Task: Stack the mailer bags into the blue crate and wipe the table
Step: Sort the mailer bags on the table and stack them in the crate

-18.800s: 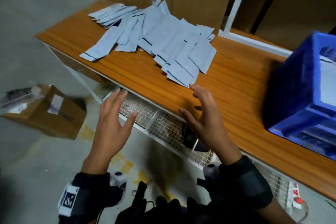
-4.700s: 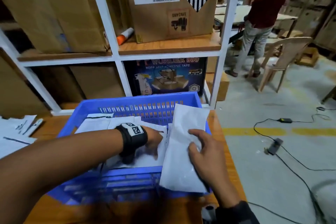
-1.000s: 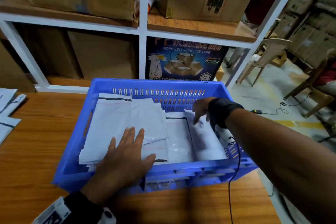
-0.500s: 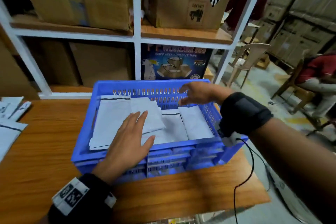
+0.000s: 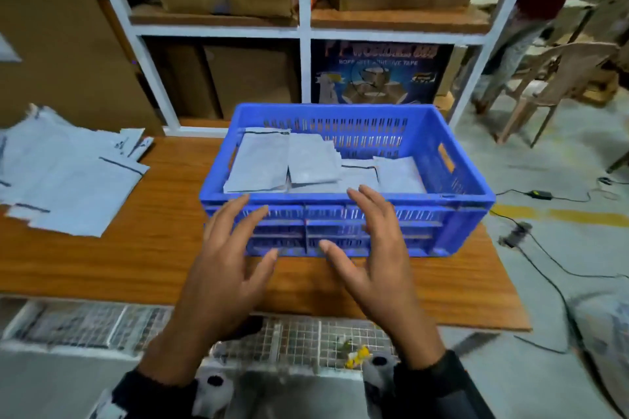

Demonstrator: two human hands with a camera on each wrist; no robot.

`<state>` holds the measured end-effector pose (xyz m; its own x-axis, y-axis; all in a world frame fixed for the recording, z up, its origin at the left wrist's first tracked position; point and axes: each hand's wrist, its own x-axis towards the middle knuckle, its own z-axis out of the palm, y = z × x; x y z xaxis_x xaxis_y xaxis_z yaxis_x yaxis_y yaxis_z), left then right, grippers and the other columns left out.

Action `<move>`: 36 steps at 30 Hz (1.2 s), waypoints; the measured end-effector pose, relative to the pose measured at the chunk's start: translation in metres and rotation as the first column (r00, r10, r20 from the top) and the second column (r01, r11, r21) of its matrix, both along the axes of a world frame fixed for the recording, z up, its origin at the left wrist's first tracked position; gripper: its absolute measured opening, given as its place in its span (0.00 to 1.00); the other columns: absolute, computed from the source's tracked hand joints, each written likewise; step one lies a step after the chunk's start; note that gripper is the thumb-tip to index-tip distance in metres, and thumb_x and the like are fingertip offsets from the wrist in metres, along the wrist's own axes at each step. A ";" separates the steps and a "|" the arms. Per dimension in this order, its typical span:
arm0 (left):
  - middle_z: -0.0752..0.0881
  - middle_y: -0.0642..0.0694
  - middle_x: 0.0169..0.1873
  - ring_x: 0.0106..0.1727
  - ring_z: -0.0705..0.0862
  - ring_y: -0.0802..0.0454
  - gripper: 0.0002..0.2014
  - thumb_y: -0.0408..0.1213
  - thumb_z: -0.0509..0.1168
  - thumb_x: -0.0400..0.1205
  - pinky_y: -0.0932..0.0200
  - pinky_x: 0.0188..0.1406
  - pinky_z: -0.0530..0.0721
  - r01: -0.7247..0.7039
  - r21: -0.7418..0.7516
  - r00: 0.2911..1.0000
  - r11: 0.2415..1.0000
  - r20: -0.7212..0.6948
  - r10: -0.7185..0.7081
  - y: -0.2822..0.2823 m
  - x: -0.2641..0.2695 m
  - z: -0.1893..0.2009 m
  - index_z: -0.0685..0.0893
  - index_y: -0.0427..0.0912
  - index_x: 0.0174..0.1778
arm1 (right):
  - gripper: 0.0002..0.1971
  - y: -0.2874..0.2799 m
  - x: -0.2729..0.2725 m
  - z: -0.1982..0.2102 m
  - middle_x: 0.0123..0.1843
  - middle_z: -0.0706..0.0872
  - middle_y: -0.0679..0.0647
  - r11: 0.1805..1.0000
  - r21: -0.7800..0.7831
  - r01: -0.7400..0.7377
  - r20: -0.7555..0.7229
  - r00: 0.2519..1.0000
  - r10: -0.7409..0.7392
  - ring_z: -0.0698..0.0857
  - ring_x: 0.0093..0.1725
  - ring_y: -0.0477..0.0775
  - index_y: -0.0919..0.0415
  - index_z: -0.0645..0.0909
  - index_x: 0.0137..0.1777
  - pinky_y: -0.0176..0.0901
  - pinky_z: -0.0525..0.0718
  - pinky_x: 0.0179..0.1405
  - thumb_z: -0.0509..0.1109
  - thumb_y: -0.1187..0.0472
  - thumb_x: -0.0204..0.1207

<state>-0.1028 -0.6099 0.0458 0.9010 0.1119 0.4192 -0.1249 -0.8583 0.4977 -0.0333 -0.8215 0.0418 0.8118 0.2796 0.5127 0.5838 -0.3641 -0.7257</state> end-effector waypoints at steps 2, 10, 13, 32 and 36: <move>0.70 0.44 0.78 0.78 0.70 0.43 0.28 0.55 0.61 0.79 0.50 0.75 0.69 -0.054 -0.029 0.998 0.998 -0.047 0.053 0.015 -0.031 -0.015 0.77 0.46 0.74 | 0.35 0.018 -0.023 -0.020 0.79 0.69 0.55 0.997 0.052 -0.054 -0.033 0.998 0.056 0.67 0.81 0.49 0.59 0.70 0.78 0.54 0.73 0.75 0.73 0.44 0.75; 0.65 0.56 0.81 0.81 0.59 0.61 0.24 0.51 0.65 0.80 0.56 0.73 0.63 -0.365 -0.138 0.911 0.921 -0.256 0.323 0.093 -0.165 -0.065 0.72 0.60 0.74 | 0.32 0.114 -0.082 -0.054 0.76 0.72 0.53 0.936 -0.013 -0.352 -0.154 0.926 0.346 0.72 0.77 0.53 0.61 0.71 0.77 0.61 0.79 0.65 0.74 0.48 0.77; 0.66 0.57 0.78 0.79 0.61 0.65 0.25 0.47 0.65 0.81 0.58 0.74 0.63 -0.442 -0.170 0.881 0.880 -0.267 0.391 0.136 -0.201 -0.077 0.72 0.57 0.76 | 0.32 0.165 -0.098 -0.059 0.74 0.73 0.54 0.908 -0.034 -0.419 -0.183 0.895 0.406 0.75 0.74 0.56 0.60 0.72 0.76 0.60 0.80 0.64 0.74 0.47 0.77; 0.70 0.53 0.77 0.78 0.66 0.58 0.23 0.48 0.65 0.85 0.65 0.72 0.64 -0.474 -0.165 0.874 0.865 -0.209 0.439 0.414 -0.217 -0.069 0.74 0.52 0.76 | 0.31 0.450 -0.124 -0.060 0.71 0.70 0.41 0.855 -0.108 -0.507 -0.257 0.845 0.469 0.75 0.67 0.39 0.47 0.68 0.79 0.39 0.82 0.61 0.67 0.40 0.77; 0.70 0.53 0.77 0.76 0.65 0.63 0.22 0.47 0.66 0.84 0.63 0.69 0.64 -0.443 -0.169 0.891 0.880 -0.195 0.411 0.451 -0.181 -0.064 0.75 0.51 0.76 | 0.27 0.486 -0.091 -0.063 0.69 0.71 0.39 0.876 -0.116 -0.469 -0.249 0.867 0.431 0.76 0.66 0.41 0.46 0.69 0.76 0.46 0.84 0.60 0.68 0.43 0.78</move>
